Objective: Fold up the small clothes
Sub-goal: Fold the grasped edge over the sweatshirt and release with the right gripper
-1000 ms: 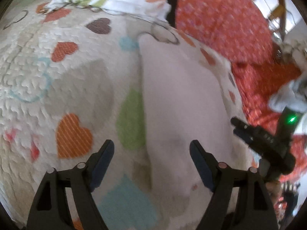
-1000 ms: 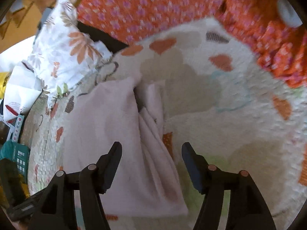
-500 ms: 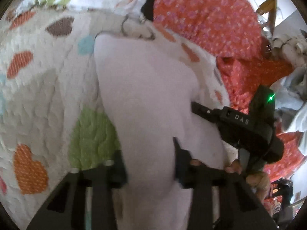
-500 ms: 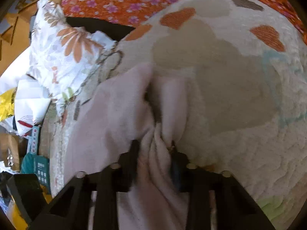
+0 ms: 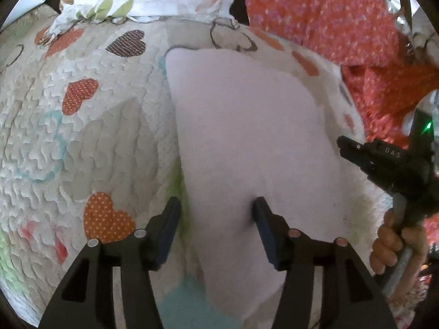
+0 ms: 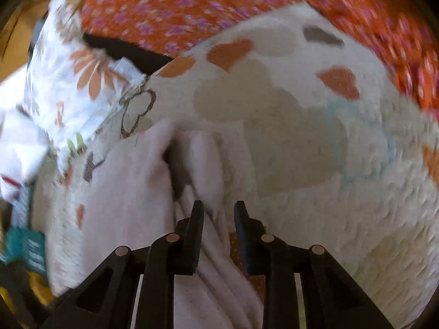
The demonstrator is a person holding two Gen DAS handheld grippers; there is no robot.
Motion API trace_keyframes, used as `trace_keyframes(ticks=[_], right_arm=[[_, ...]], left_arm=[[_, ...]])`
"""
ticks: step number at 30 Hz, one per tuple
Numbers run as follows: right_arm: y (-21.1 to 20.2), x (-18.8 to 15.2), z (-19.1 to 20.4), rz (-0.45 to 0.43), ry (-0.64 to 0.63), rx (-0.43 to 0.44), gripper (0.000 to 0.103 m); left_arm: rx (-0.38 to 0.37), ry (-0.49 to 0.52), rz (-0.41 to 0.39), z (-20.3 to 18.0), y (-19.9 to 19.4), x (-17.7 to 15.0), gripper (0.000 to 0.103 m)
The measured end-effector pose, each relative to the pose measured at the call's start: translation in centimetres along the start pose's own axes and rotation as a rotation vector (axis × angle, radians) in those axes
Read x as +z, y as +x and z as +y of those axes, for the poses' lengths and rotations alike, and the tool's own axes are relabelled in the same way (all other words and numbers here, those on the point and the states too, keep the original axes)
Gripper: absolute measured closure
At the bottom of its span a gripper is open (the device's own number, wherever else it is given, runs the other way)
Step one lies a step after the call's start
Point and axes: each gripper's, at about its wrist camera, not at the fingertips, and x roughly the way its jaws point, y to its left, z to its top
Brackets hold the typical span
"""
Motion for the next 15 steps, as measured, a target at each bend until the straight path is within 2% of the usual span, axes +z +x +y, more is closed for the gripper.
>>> trace_keyframes(ticks=[1,3,4,7,10,11,15], right_arm=[[-0.5,0.1,0.1,-0.018,-0.006,0.002,0.074],[-1.7,-0.1,0.7,-0.065,-0.052,-0.019,0.068],[-2.3,-0.4,1.0,-0.083,-0.079,-0.028,0.065],[-2.9,-0.9,1.4,-0.090,-0.135,-0.040,0.064],[-3.7,-1.9,0.2,-0.115,-0.148,-0.152,0.062],[-3.7,-2.0,-0.8,-0.126,-0.141,-0.223,0.061],[-2.8,-1.5,-5.7,-0.136,-0.106,-0.420,0.042]], left_arm=[[0.014,0.006,-0.024,0.3,-0.7,-0.1,0.039],[0.079,0.021,-0.081,0.8,-2.0,-0.5,0.034],[0.102,0.028,-0.096,1.1,-2.4,-0.9,0.034],[0.150,0.036,-0.106,2.7,-3.3,-2.3,0.033],[0.193,0.004,-0.094,4.7,-3.0,-2.9,0.033],[0.207,-0.006,-0.096,5.5,-3.2,-3.3,0.033],[0.255,-0.064,-0.131,8.9,-4.4,-4.5,0.033]])
